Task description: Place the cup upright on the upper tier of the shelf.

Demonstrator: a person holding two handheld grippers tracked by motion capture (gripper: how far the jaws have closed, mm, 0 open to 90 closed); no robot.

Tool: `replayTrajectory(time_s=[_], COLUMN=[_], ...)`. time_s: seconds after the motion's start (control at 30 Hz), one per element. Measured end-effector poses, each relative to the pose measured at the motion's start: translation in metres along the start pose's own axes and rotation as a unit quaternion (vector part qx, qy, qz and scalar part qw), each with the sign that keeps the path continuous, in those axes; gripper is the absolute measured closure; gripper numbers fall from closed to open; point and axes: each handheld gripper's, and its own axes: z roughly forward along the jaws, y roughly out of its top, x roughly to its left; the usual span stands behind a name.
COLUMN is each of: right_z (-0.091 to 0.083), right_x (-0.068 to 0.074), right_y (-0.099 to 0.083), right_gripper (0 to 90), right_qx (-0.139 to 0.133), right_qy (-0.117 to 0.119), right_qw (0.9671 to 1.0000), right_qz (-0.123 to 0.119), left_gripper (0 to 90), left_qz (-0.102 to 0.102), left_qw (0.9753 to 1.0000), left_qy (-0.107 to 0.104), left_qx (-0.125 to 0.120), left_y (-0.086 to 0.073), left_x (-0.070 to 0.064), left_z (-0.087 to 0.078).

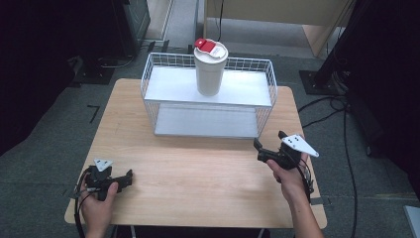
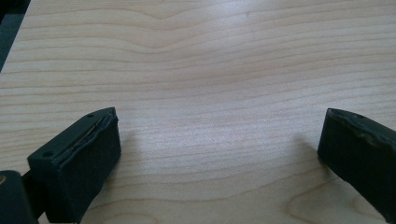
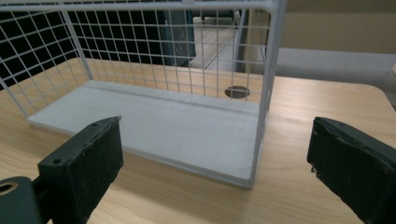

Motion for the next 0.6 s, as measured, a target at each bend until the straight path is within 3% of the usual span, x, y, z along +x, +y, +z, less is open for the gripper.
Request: replayTrajectory(time_s=[0.6], right_z=[-0.021], right_x=[-0.027], right_y=[-0.039], right_gripper=[3.6], right_qx=[0.033], right_qy=[-0.029], right_qw=[0.9987], right_qz=[0.026], left_gripper=[0.0], left_qz=[-0.004], left_qw=[1.0], left_qy=[0.001], left_qx=[-0.001], left_y=[0.0], left_x=[-0.001], left_z=[0.0])
